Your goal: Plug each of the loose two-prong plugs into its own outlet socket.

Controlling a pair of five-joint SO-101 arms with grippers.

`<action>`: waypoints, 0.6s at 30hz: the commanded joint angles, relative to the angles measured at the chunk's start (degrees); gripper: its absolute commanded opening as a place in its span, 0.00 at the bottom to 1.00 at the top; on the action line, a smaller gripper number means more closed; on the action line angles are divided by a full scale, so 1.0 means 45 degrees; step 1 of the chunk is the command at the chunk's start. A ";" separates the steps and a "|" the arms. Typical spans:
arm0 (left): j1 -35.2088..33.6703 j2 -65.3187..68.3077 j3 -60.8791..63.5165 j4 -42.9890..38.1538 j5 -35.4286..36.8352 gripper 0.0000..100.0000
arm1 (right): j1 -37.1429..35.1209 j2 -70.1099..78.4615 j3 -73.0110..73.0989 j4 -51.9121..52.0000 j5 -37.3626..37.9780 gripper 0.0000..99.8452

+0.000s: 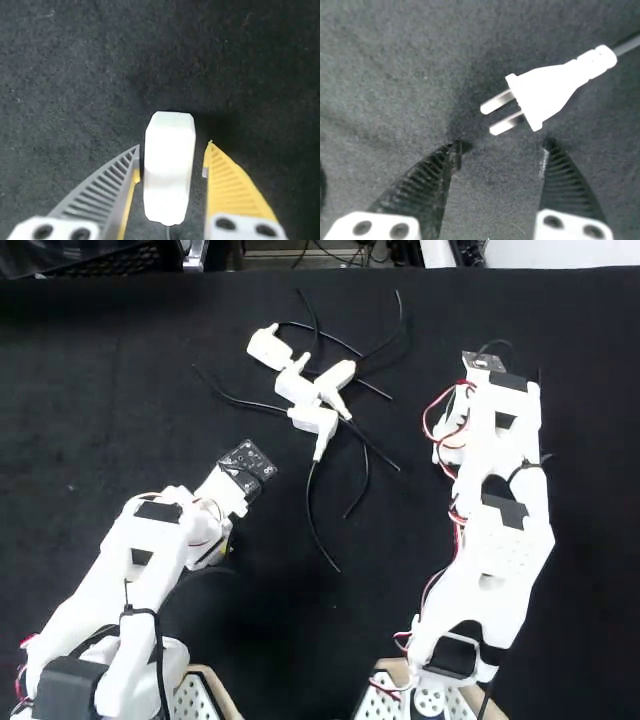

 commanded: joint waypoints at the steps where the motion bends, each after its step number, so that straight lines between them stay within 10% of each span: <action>1: -0.0186 -0.0020 -0.2432 0.1856 0.0098 0.21 | -0.0020 -0.0107 0.0225 -0.0039 -0.0156 0.24; 10: -0.0850 0.0000 -0.8918 0.6232 0.0117 0.21 | -0.0039 -0.0107 0.0205 -0.0039 -0.0156 0.24; 18: -0.1983 0.0117 -0.5792 0.4767 -0.1192 0.21 | -0.0059 -0.0107 0.0186 -0.0039 -0.0156 0.24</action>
